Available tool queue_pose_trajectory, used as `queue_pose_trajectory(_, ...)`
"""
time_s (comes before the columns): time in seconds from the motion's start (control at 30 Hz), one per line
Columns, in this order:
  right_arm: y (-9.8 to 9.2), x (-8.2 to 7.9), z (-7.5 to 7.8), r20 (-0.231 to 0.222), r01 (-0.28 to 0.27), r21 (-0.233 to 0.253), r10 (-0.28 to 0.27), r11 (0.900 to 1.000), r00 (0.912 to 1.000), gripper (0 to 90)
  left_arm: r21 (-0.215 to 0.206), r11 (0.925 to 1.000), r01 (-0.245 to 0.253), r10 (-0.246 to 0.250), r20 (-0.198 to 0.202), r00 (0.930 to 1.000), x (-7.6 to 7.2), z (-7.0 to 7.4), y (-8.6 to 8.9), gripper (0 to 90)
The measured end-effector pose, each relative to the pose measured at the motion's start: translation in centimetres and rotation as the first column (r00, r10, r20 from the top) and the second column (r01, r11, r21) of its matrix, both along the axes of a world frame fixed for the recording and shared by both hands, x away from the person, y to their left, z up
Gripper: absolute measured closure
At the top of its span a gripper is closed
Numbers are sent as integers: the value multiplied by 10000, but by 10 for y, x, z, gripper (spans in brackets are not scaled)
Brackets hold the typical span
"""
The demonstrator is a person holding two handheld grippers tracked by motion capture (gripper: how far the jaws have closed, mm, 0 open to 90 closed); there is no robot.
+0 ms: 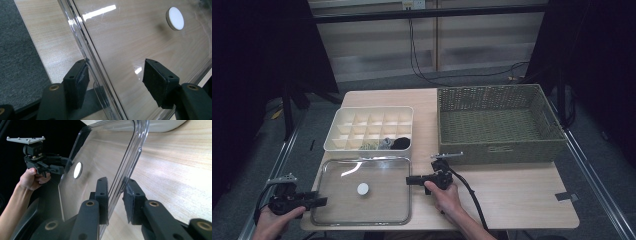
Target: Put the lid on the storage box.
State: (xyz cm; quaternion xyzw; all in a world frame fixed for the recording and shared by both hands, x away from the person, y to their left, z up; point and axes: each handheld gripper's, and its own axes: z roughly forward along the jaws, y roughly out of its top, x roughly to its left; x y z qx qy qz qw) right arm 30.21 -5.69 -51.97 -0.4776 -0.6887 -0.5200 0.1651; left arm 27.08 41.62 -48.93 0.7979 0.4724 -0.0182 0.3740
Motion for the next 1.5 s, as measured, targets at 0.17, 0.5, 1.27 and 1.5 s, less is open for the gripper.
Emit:
queue_pose_trajectory(0.17, 1, -1, 3, 208, -67, -115, 70, 9999, 9998, 747, -245, 9997, 60, -61, -40, 10000, 2, -1, -2, 370)
queue_pose_trajectory(0.5, 0, 0, 7, 259, 75, -449, -63, 9990, 9996, 741, -684, 9976, -102, 86, -231, 9997, 3, -3, 1, 454)
queue_pose_trajectory(1.27, 0, -4, 26, 784, 182, -861, -114, 9961, 9969, 736, -809, 9964, -267, 322, 678, 9972, -3, 11, 5, 587)
queue_pose_trajectory(1.5, 1, -1, 37, 1121, 257, -1144, -128, 9931, 9936, 738, -886, 9956, -296, 379, 942, 9948, 2, 17, 6, 628)
